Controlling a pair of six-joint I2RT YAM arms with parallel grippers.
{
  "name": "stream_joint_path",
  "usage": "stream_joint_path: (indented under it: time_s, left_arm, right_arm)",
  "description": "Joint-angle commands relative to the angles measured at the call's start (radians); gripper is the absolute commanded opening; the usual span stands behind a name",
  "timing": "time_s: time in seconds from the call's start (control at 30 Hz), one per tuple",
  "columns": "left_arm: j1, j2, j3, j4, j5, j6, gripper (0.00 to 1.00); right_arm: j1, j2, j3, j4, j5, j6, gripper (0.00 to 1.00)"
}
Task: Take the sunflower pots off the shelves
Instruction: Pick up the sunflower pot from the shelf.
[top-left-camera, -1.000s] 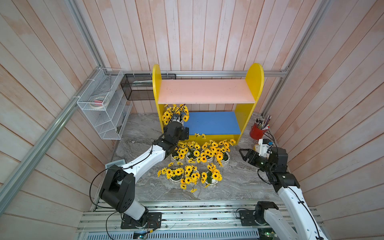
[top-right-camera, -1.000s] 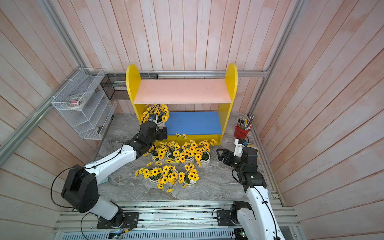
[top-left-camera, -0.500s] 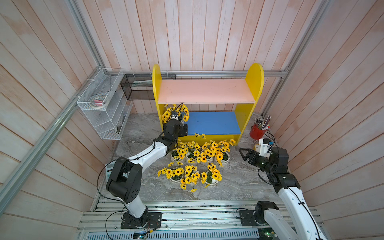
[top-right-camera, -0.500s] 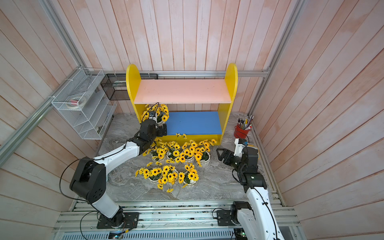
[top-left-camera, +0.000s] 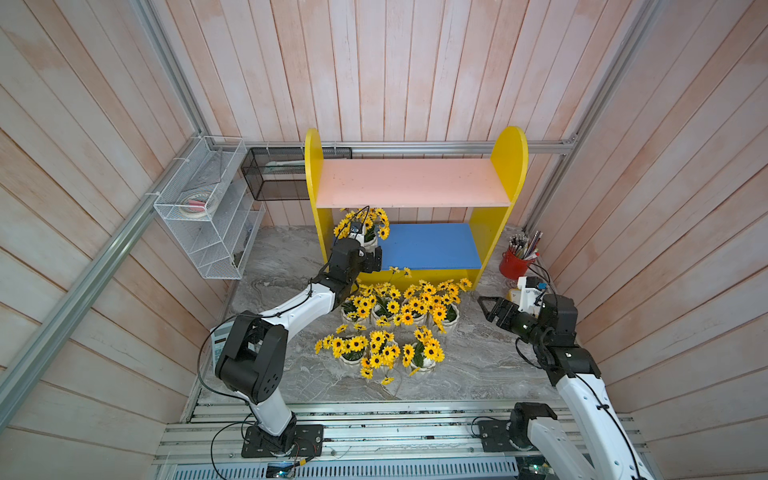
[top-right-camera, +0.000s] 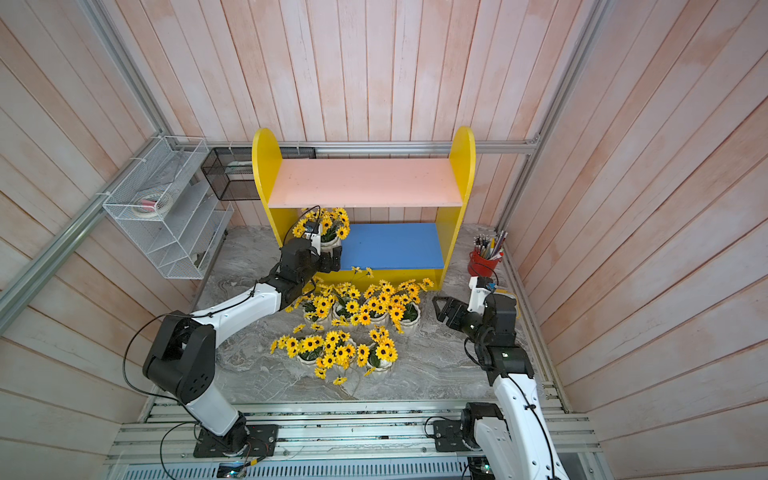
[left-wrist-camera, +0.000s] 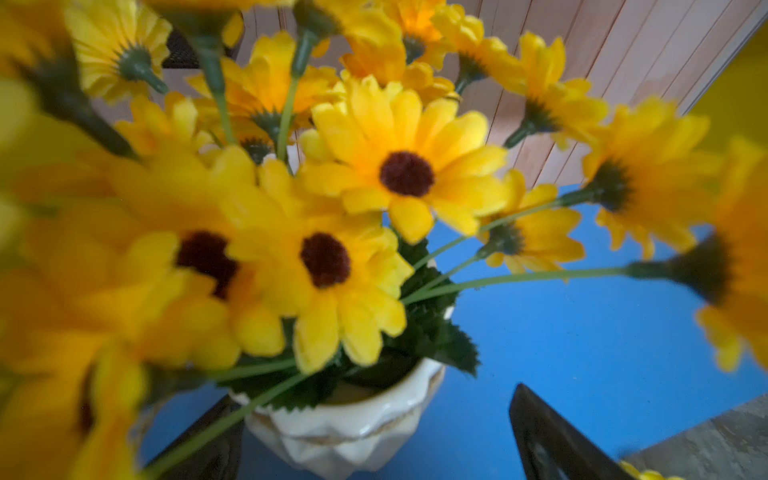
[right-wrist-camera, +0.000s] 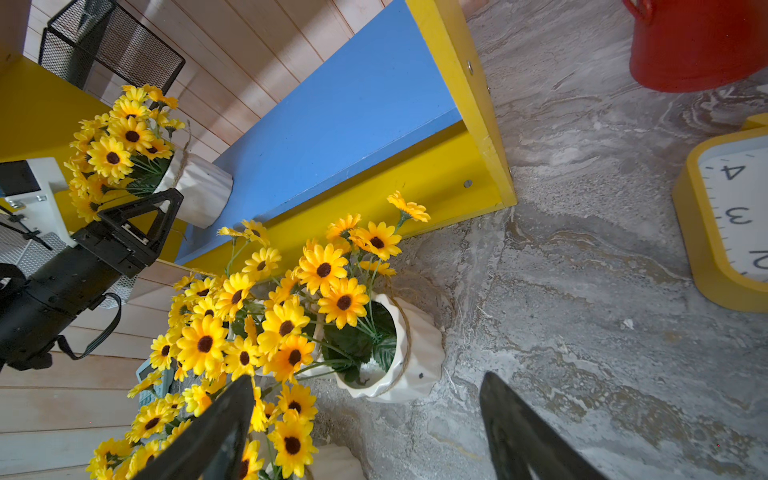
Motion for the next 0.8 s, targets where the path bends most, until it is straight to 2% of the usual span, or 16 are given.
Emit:
stream_joint_path:
  time_s: [0.0, 0.2, 0.37, 0.43, 0.53, 0.77]
  left_arm:
    - [0.001, -0.013, -0.042, 0.050, -0.017, 0.023, 1.00]
    - [0.001, 0.012, -0.072, 0.171, -0.077, 0.078, 1.00]
    - [0.003, 0.038, -0.085, 0.277, -0.048, 0.106, 1.00]
    - [0.004, 0.052, -0.080, 0.294, -0.038, 0.105, 1.00]
    - [0.009, 0.077, -0.068, 0.315, -0.042, 0.100, 1.00]
    - [0.014, 0.124, -0.035, 0.360, -0.059, 0.091, 1.00]
  right_arm:
    - [-0.004, 0.001, 0.006, 0.015, 0.007, -0.024, 0.86]
    - [-0.005, -0.001, -0.009, 0.038, -0.010, -0.023, 0.86]
    - [-0.004, -0.014, -0.018, 0.043, -0.010, -0.028, 0.90]
    - [-0.004, -0.014, -0.017, 0.044, -0.010, -0.030, 0.92]
    - [-0.004, -0.014, -0.015, 0.046, -0.011, -0.032, 0.98]
    - [-0.005, -0.016, -0.016, 0.041, -0.003, -0.035, 0.98]
